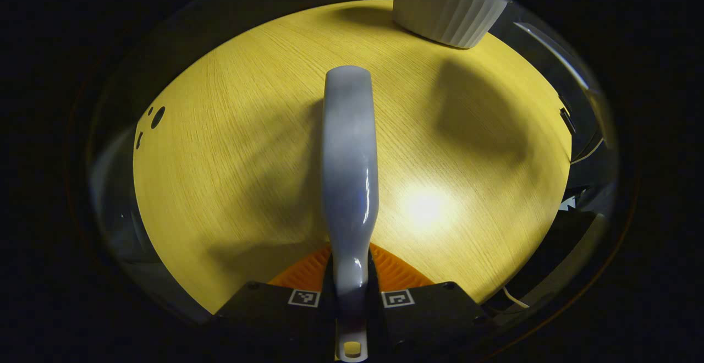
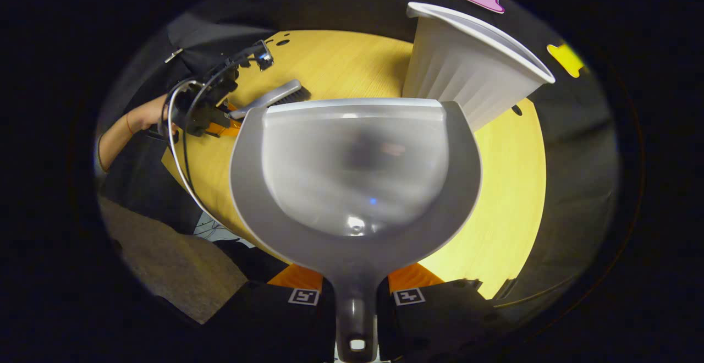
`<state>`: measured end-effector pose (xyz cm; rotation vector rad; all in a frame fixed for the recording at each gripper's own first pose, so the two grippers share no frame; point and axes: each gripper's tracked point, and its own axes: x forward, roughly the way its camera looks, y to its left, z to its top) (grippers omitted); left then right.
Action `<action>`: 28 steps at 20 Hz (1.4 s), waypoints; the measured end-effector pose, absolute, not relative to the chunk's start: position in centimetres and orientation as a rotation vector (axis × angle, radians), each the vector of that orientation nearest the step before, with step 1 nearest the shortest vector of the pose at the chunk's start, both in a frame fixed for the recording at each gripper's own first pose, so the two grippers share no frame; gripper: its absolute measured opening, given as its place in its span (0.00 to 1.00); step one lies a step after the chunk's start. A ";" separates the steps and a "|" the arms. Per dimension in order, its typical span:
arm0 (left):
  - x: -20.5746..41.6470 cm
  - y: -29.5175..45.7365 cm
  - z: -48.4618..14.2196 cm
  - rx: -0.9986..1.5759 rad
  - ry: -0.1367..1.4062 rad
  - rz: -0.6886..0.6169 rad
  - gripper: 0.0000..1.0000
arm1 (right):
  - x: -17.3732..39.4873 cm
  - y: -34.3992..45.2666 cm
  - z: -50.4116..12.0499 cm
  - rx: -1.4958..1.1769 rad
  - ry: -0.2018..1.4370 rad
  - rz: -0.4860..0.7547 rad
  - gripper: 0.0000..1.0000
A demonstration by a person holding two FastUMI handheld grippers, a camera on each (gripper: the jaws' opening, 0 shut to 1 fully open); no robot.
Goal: Pick up the small broom and dustpan from the desktop, sweep the trash into the dustpan with the broom, and then empty the trash into the garbage bin.
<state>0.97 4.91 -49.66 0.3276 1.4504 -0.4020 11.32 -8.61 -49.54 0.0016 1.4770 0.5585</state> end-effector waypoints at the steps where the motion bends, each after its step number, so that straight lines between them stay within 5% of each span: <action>1: 1.0 4.9 -49.7 0.330 1.452 -0.402 0.27 | 11.1 -8.3 -50.5 0.001 1.485 0.553 0.34; 13: 0.8 4.8 -50.1 0.336 1.463 -0.382 0.27 | 9.2 -3.3 -58.4 0.061 1.545 0.479 0.34; 18: 0.5 4.3 -50.1 0.353 1.471 -0.371 0.34 | 7.5 -3.1 -60.1 0.058 1.597 0.465 0.34; 20: 0.6 4.3 -50.0 0.384 1.468 -0.363 0.27 | 6.9 -2.7 -60.2 0.070 1.602 0.480 0.37; 21: 0.7 4.5 -50.1 0.405 1.466 -0.358 0.36 | 6.2 -2.6 -59.9 0.080 1.617 0.495 0.39; 23: 0.6 4.8 -50.0 0.424 1.470 -0.348 0.48 | 5.9 -1.3 -59.7 0.126 1.605 0.519 0.75; 24: 0.4 4.8 -50.0 0.422 1.477 -0.341 0.51 | 6.3 -1.2 -59.1 0.131 1.595 0.518 0.76; 25: 0.3 4.9 -49.9 0.422 1.481 -0.335 0.57 | 6.0 -1.3 -59.1 0.128 1.589 0.517 1.00; 28: 0.3 5.3 -49.0 0.419 1.449 -0.303 0.70 | 6.5 -1.8 -58.1 0.129 1.548 0.510 1.00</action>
